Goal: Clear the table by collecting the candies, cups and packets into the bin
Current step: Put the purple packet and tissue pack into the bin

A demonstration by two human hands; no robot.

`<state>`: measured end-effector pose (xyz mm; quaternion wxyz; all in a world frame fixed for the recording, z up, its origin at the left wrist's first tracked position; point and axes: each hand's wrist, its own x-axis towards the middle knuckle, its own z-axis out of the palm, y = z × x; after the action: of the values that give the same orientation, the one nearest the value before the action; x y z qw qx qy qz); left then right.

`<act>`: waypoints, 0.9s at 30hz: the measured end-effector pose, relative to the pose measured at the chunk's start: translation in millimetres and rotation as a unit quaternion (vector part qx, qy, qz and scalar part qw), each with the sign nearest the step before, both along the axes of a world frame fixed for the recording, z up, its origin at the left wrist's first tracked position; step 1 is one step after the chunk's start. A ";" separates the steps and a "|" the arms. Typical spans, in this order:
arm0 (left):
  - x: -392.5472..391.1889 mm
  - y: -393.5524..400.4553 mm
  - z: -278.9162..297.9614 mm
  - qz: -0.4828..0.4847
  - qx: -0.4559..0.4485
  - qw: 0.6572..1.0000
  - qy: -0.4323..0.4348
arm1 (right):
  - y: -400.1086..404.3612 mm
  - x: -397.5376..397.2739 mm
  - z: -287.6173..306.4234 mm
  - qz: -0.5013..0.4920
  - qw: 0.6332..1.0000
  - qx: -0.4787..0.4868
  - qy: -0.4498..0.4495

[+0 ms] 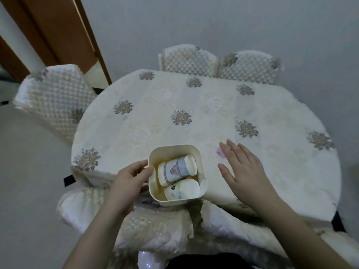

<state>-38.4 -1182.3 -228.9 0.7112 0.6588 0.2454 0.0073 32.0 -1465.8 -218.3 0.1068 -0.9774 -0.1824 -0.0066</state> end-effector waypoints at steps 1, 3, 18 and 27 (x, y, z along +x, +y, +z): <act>8.6 -0.1 -2.2 -0.013 0.002 1.000 0.002 | -5.8 -0.8 -1.9 -0.015 1.000 -0.003 0.001; 30.6 -5.6 -7.0 -0.054 0.007 0.999 0.002 | -19.9 0.6 -7.0 -0.058 0.998 -0.002 0.002; 117.8 -65.3 -39.3 -0.093 -0.009 0.995 0.033 | -70.5 81.1 -57.7 -0.099 0.994 0.007 0.053; 138.6 -73.6 -62.3 -0.041 0.010 0.996 0.084 | -68.2 172.0 -125.6 -0.054 0.990 -0.005 0.127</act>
<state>100.2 -1255.9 -291.2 0.6811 0.6736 0.2770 -0.0750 204.0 -1534.0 -343.9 0.1242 -0.9792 -0.1143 0.1124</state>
